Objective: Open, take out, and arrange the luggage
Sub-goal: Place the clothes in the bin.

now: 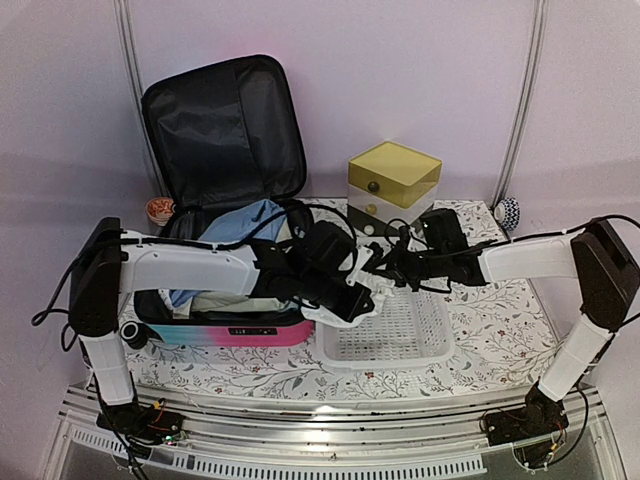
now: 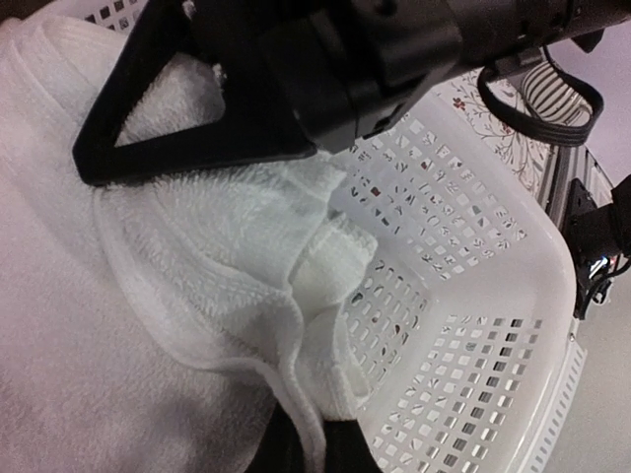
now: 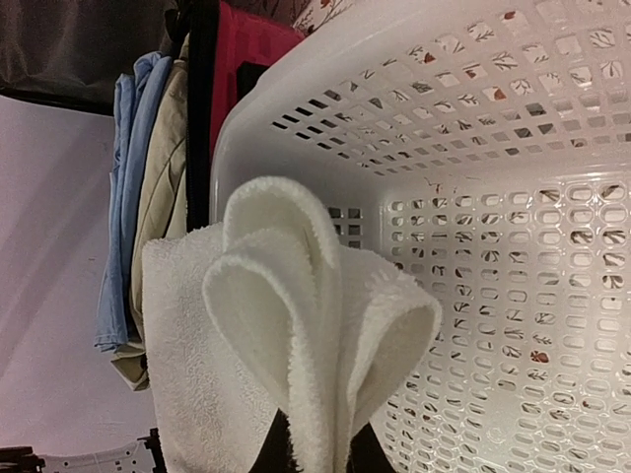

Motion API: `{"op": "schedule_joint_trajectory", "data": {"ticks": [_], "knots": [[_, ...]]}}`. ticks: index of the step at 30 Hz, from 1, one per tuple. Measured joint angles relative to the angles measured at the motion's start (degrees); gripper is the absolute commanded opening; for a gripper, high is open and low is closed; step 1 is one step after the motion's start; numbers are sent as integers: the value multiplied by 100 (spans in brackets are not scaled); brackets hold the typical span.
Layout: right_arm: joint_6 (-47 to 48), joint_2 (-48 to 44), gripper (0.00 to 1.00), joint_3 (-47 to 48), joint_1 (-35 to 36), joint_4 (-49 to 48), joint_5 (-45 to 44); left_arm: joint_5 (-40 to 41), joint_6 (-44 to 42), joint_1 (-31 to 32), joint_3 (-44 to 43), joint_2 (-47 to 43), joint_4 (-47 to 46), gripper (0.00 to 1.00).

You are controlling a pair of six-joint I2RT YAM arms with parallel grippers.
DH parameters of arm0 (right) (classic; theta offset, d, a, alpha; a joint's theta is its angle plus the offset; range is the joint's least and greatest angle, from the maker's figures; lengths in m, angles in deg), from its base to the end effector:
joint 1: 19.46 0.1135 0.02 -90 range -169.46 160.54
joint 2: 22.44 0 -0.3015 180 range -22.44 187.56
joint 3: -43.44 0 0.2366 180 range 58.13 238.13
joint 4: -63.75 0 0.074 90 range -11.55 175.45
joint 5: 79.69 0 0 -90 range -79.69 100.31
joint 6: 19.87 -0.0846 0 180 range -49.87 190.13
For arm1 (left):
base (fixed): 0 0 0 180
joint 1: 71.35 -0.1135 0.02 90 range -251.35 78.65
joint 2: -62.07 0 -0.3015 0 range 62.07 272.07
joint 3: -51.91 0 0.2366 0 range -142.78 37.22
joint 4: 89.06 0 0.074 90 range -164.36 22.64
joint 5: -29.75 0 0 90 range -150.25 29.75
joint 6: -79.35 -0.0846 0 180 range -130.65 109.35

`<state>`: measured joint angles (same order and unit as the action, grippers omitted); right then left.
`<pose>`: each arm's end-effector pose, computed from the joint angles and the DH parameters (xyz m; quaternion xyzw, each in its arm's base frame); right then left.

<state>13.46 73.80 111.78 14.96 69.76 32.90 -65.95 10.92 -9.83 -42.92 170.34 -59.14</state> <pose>0.3018 0.2462 0.2176 0.0766 0.8670 0.4502 0.1995 0.2118 -0.4080 0.2362 0.3318 0.8553 -0.2964 0.2656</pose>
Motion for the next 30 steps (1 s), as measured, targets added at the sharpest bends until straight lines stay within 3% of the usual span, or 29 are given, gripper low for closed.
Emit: {"op": "schedule_joint_trajectory", "data": {"ticks": [15,30], "knots": [[894,103,4,247,-234,1012,-452,74,278,140,-855,1038,7,0],[1349,358,6,315,-264,1355,-741,162,553,271,-1261,1510,50,0]]}}
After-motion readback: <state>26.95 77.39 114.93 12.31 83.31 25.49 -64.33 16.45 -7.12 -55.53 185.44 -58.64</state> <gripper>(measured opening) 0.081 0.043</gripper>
